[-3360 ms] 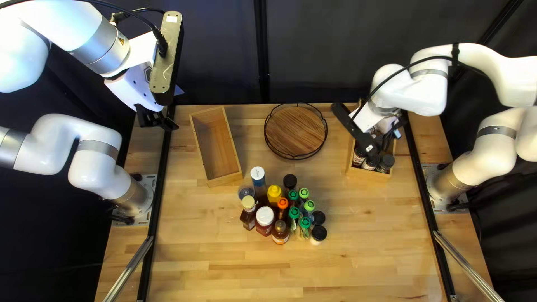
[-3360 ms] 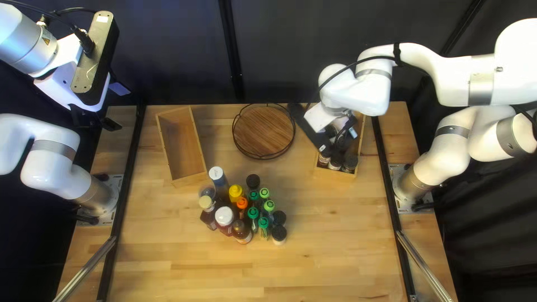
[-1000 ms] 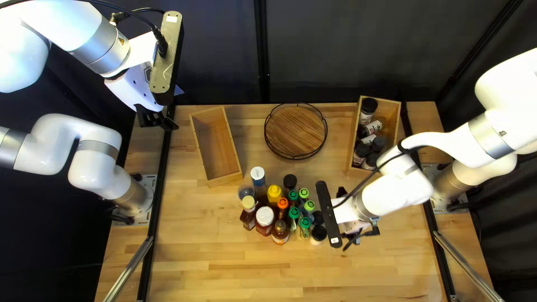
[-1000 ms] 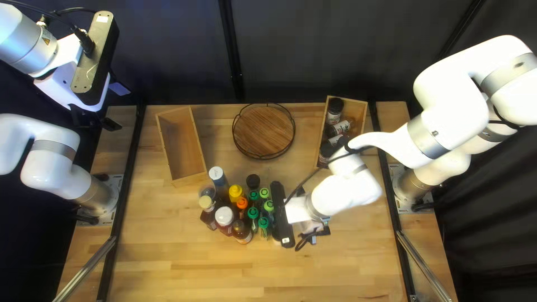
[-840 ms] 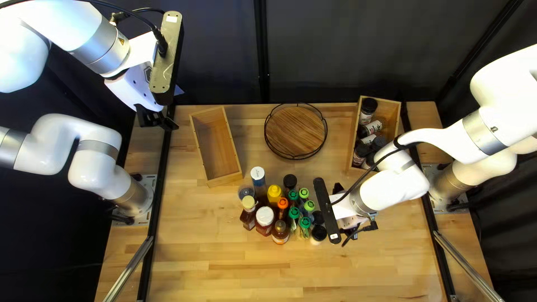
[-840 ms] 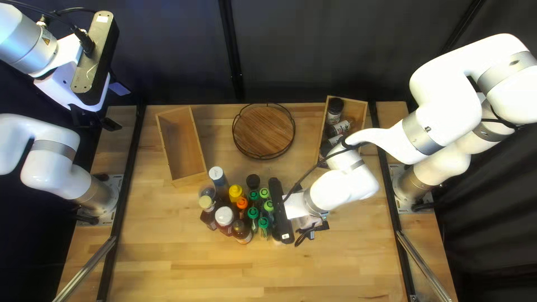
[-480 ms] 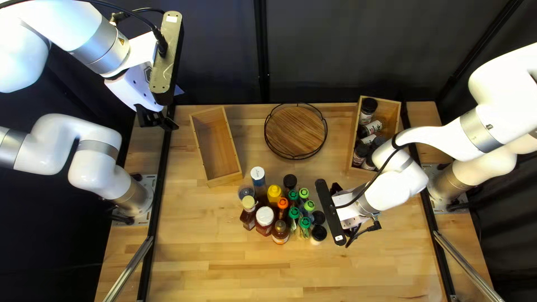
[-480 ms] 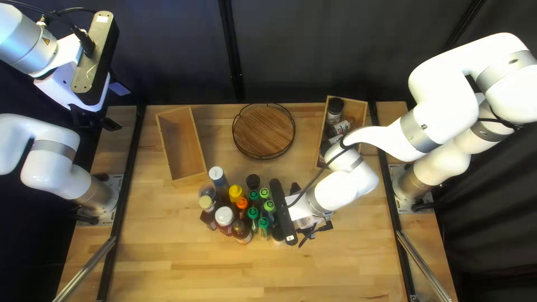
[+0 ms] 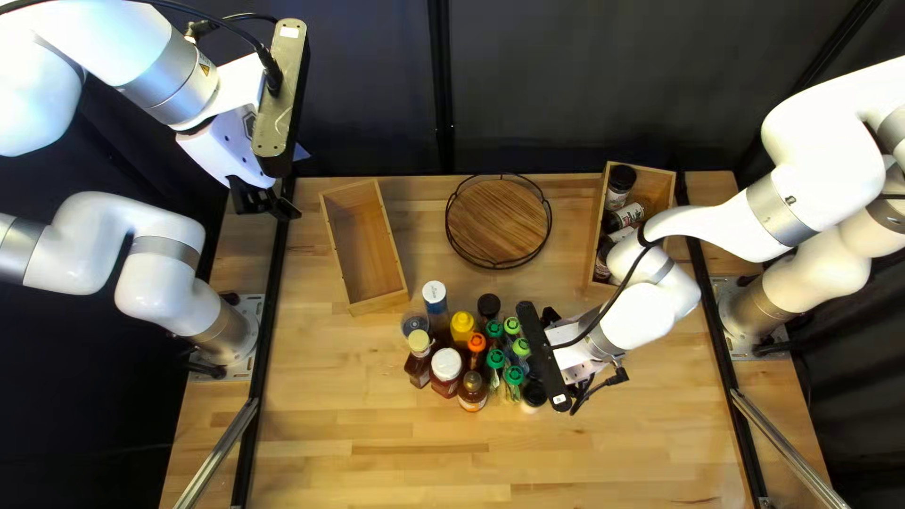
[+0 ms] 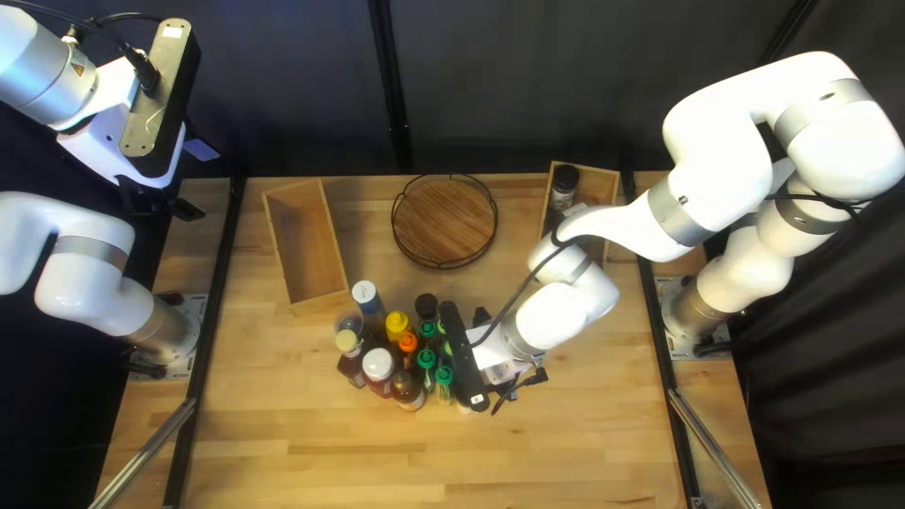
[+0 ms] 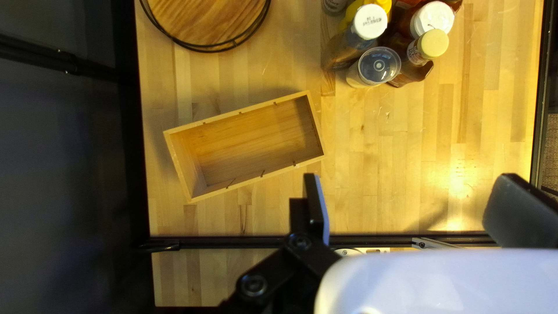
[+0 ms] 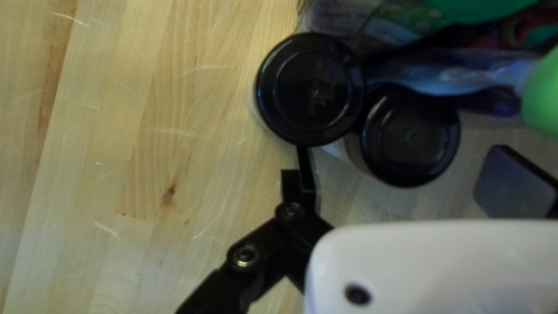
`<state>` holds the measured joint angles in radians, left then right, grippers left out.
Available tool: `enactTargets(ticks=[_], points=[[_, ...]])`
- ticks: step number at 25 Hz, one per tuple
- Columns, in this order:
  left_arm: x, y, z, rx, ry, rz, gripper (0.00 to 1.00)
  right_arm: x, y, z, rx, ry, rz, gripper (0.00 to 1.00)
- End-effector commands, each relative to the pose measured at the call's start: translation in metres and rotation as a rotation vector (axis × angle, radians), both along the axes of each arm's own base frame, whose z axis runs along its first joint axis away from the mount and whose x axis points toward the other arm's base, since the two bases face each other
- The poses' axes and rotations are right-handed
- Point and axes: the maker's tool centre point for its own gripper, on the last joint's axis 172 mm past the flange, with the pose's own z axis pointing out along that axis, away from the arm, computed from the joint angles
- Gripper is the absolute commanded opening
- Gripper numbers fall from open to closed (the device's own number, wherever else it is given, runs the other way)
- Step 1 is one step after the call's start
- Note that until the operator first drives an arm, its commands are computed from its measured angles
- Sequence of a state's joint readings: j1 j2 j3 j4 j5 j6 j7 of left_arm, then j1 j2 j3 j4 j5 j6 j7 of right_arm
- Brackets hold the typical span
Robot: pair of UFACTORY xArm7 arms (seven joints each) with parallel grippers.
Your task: Separate condiments, baby food and spices and place it in 3 different racks/containers
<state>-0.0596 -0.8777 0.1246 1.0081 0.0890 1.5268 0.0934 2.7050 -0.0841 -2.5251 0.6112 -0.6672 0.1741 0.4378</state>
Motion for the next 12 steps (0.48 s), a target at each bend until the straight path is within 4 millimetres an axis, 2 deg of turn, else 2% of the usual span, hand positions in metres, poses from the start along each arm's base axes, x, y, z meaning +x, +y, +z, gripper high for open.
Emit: enactTargets(ticks=[1,4,6,7,8,9,12], points=[[0.0000,0.0000,0.0000,0.000,0.000,0.000,1.00,0.0027,0.0004,-0.0023,0.006,0.000,0.012,1.00],[0.0000,0.0000,0.0000,0.000,0.000,0.000,1.00,0.0036,0.0004,-0.0023,0.011,-0.003,0.016,1.00],[0.0000,0.0000,0.0000,0.000,0.000,0.000,1.00,0.0040,0.0015,-0.0026,0.013,-0.004,0.020,0.95],[0.0000,0.0000,0.0000,0.000,0.000,0.000,1.00,0.0042,0.0022,-0.0024,0.013,-0.005,0.023,0.78],[0.0000,0.0000,0.0000,0.000,0.000,0.000,1.00,0.0043,0.0029,-0.0018,0.014,-0.006,0.026,0.53],[0.0000,0.0000,0.0000,0.000,0.000,0.000,1.00,0.0042,0.0033,-0.0012,0.013,-0.008,0.029,0.09],[0.0000,0.0000,0.0000,0.000,0.000,0.000,1.00,0.0026,0.0046,0.0017,0.009,-0.011,0.034,0.01]])
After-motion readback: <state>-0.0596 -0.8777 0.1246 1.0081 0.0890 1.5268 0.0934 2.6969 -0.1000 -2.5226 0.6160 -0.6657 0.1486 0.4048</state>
